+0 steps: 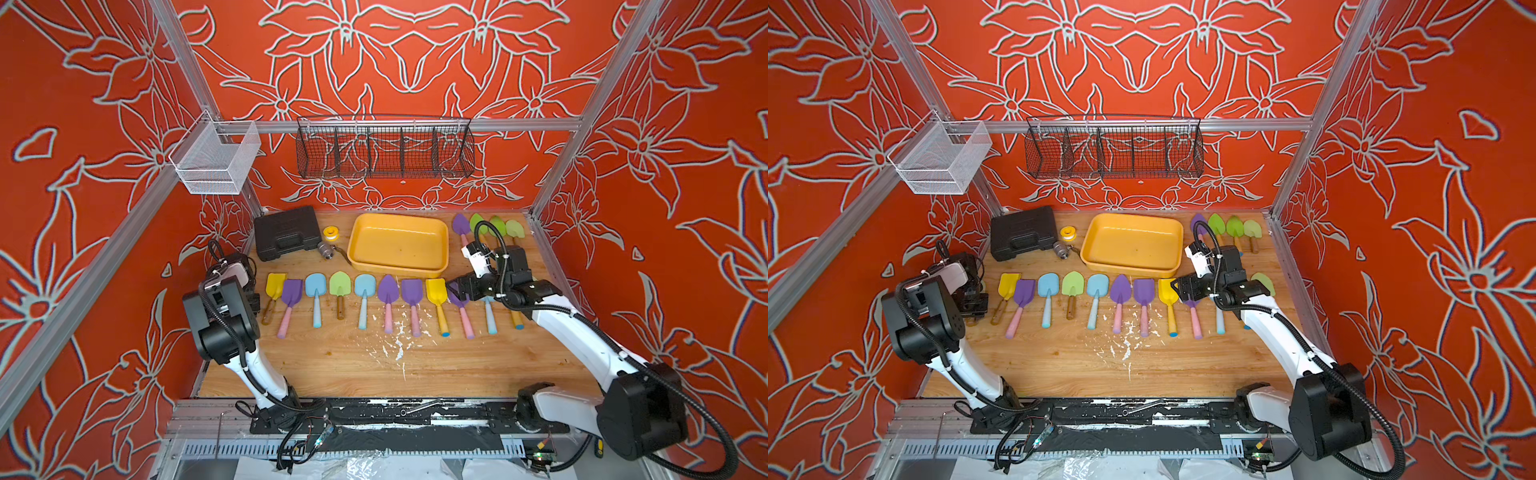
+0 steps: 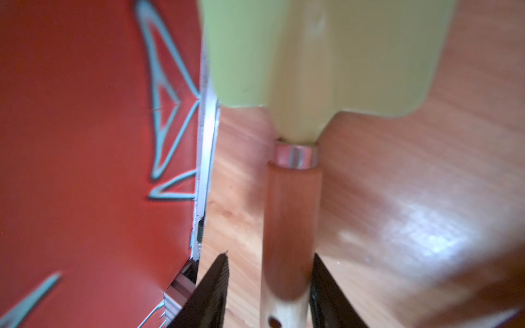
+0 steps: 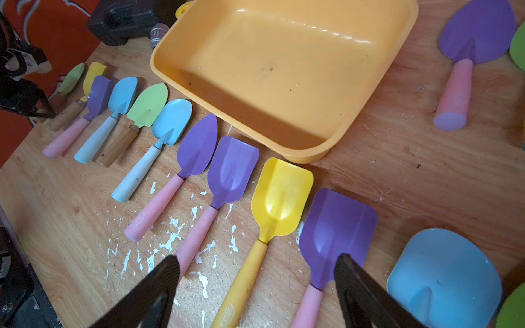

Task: Take the shovel out of the storage box
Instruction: Place the shovel at the center of the board, then reset both arms

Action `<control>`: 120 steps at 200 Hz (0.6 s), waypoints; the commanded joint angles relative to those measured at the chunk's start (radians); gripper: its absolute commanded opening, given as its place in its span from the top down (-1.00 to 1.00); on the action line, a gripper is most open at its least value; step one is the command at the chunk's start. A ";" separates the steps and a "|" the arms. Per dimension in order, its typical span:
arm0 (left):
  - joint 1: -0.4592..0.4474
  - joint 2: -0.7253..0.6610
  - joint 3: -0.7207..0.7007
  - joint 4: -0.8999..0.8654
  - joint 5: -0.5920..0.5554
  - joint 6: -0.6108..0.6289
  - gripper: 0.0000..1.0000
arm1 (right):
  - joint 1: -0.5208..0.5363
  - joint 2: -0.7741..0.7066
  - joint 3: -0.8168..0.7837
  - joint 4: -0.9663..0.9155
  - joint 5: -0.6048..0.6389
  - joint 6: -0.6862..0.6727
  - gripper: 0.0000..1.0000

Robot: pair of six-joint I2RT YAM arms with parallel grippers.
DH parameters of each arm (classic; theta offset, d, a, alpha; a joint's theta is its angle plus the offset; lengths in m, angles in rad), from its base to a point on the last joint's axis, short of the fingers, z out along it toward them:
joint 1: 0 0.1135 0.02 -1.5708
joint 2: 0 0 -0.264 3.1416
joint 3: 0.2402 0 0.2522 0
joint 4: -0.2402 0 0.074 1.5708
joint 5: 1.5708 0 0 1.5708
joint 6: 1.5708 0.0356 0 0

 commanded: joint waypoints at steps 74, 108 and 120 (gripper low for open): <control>0.022 -0.062 -0.012 -0.042 0.045 -0.045 0.04 | -0.005 -0.018 0.036 -0.013 -0.005 -0.027 -0.76; 0.021 -0.083 0.000 -0.052 0.030 -0.062 0.04 | -0.005 -0.019 0.035 -0.011 -0.006 -0.019 -0.76; 0.017 -0.100 0.016 -0.062 0.031 -0.070 0.02 | -0.004 -0.024 0.033 -0.012 -0.004 -0.018 -0.75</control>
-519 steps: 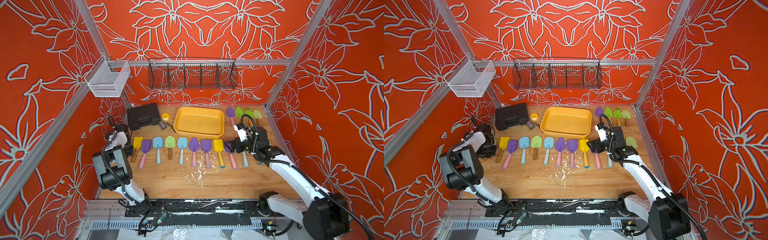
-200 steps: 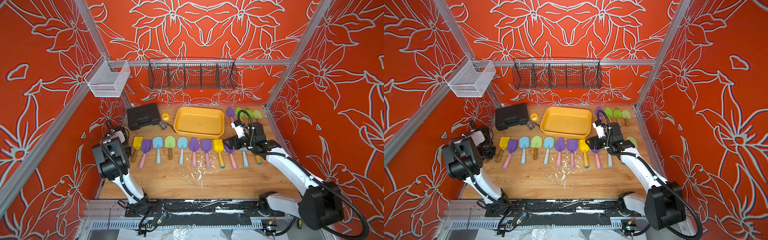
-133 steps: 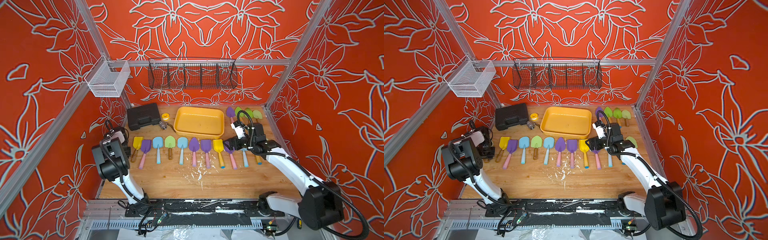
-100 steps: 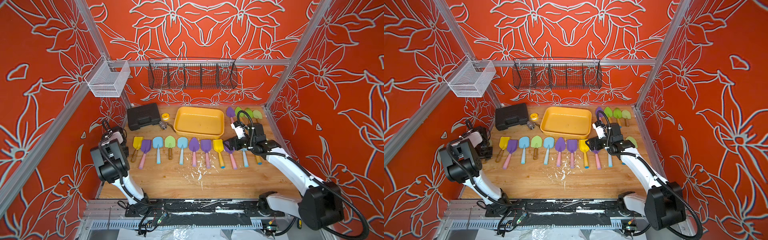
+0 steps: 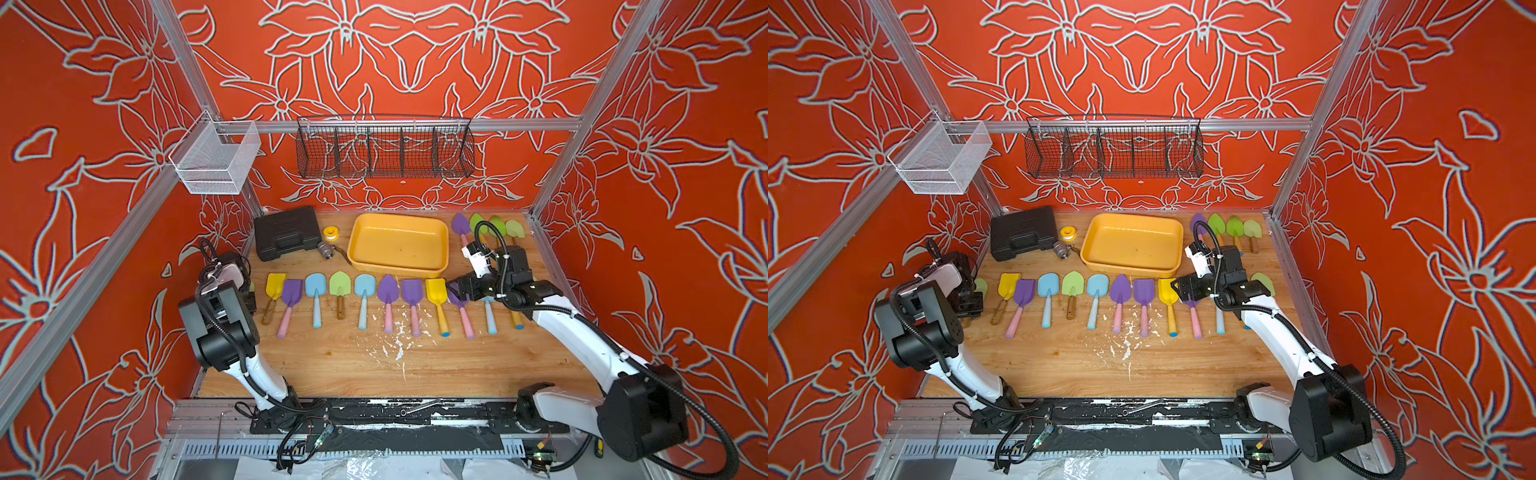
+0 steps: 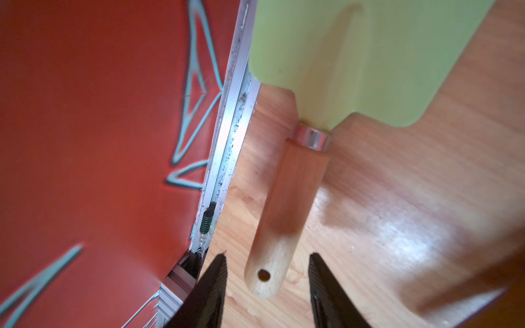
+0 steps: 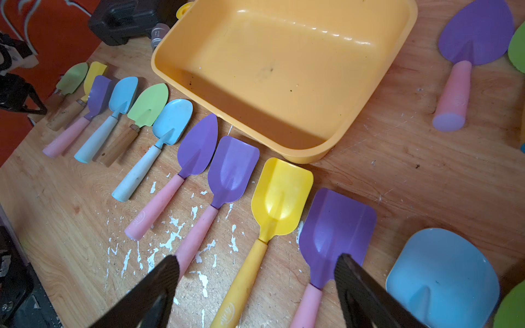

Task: Take the shovel out of the storage box
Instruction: Reset both arms

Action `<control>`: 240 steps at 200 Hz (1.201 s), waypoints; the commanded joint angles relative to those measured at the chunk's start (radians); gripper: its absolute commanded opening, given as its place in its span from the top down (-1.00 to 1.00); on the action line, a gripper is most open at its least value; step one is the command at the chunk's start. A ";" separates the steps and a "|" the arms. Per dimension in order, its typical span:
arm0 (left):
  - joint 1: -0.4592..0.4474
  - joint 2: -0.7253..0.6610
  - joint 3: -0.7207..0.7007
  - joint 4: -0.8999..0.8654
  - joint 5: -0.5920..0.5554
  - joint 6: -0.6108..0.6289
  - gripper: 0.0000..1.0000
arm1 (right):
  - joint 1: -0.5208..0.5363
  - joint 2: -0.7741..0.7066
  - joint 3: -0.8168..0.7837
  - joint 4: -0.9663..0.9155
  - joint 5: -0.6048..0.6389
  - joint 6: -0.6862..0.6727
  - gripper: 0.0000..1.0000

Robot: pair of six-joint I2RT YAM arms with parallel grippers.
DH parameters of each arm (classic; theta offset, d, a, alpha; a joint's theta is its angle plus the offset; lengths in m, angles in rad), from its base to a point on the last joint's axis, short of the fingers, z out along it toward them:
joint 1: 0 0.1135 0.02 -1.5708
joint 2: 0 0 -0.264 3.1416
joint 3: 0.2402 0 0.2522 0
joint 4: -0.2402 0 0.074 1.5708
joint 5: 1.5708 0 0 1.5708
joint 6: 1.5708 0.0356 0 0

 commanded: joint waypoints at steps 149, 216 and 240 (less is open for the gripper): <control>-0.534 -0.864 -0.080 -0.012 0.174 -0.238 -0.27 | -0.015 -0.156 0.054 -0.048 0.224 0.014 -0.87; -0.627 -1.050 -0.146 0.271 0.453 -0.206 -0.95 | -0.035 -0.335 -0.039 0.017 0.396 0.043 -0.96; -0.627 -1.025 -0.192 0.350 0.468 -0.190 -0.95 | -0.037 -0.381 -0.069 0.024 0.470 0.041 -0.96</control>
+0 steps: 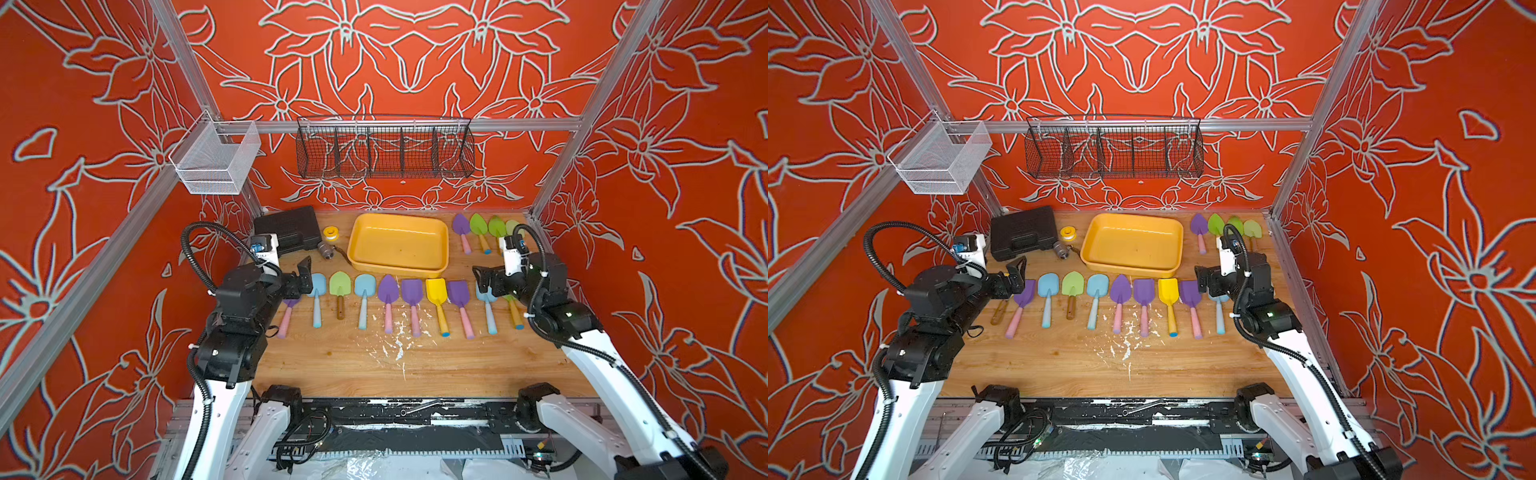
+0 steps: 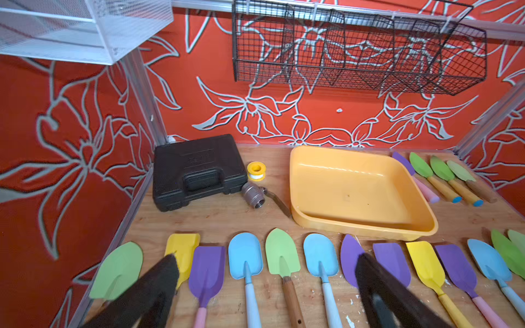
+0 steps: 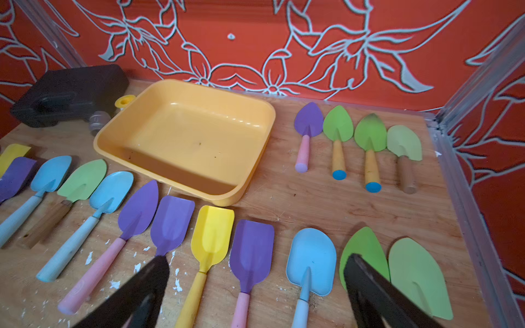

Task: Take the shovel out of the storage box
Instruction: Reset both arms

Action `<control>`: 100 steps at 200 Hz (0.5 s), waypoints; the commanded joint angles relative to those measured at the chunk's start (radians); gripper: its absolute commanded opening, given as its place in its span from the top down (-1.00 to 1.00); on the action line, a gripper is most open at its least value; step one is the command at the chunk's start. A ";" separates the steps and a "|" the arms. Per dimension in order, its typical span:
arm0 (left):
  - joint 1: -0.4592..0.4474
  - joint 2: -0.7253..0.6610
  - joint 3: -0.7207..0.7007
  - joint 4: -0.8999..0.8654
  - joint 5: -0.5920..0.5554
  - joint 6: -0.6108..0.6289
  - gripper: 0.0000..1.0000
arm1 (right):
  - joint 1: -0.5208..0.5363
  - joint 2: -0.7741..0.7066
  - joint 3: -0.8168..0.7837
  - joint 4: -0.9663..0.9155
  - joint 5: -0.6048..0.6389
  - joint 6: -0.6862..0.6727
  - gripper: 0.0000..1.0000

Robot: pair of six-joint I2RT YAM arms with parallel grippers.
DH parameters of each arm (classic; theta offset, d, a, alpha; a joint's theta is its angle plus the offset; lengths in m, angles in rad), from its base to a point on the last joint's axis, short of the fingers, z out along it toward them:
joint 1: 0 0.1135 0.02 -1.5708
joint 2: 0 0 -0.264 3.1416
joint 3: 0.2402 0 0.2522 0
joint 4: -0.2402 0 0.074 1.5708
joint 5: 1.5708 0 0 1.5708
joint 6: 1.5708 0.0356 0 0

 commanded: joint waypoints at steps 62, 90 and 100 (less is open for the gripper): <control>-0.004 0.156 -0.194 0.333 -0.029 0.007 -0.95 | -0.023 -0.131 -0.231 0.225 0.285 -0.008 -0.95; 0.018 0.200 -0.339 0.471 -0.180 0.022 -0.95 | -0.068 -0.032 -0.288 0.314 0.291 -0.003 -0.96; 0.048 0.208 -0.393 0.492 -0.170 0.006 -0.95 | -0.082 0.000 -0.320 0.385 0.287 -0.007 -0.95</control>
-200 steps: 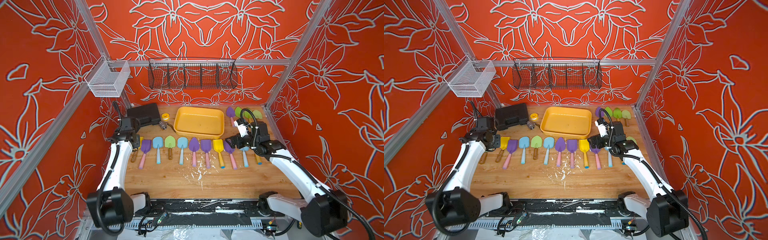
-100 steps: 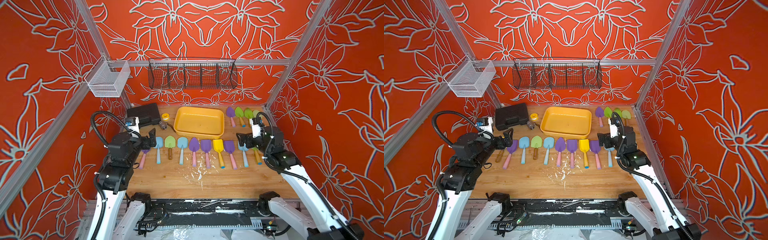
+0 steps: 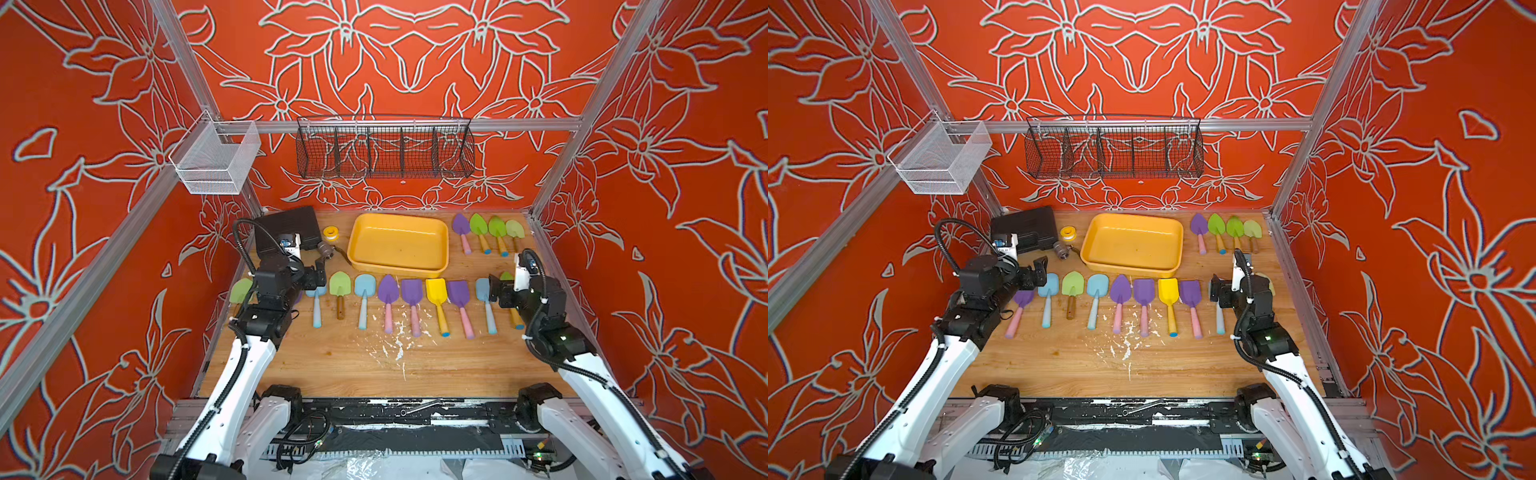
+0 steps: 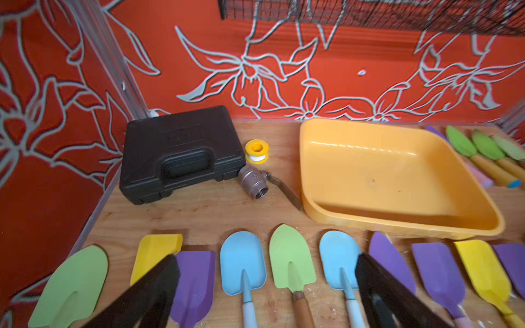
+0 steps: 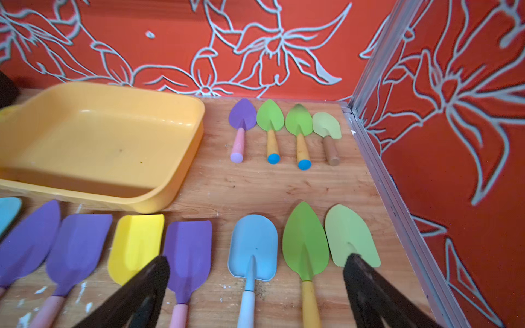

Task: Take the shovel out of the storage box
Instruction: Reset both arms

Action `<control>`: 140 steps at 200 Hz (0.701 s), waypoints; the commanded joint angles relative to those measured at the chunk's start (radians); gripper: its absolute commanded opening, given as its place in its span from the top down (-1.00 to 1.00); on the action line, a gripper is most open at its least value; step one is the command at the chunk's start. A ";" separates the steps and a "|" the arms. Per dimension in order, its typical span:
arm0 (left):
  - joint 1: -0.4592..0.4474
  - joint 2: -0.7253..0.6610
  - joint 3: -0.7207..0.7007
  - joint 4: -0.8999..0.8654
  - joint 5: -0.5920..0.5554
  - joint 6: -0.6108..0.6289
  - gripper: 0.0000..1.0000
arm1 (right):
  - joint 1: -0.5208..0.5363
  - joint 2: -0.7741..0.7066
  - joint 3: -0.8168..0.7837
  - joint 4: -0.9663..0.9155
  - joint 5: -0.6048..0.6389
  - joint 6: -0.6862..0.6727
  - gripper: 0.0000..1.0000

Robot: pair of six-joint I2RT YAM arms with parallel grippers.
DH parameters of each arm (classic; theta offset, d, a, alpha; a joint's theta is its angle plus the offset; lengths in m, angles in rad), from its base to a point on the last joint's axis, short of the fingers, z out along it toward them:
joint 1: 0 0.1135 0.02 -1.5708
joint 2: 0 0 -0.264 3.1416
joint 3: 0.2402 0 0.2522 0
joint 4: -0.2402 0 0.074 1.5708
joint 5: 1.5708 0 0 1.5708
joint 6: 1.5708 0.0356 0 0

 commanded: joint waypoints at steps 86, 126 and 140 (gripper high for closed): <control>0.052 0.095 -0.389 0.483 -0.063 -0.071 -0.94 | -0.049 0.385 -0.241 0.751 -0.021 -0.128 -0.95; 0.039 0.171 -0.420 0.596 -0.067 -0.028 -0.94 | -0.055 0.402 -0.298 0.855 -0.056 -0.133 -0.95; 0.037 0.214 -0.413 0.616 -0.039 -0.011 -0.94 | -0.056 0.409 -0.304 0.871 -0.062 -0.134 -0.95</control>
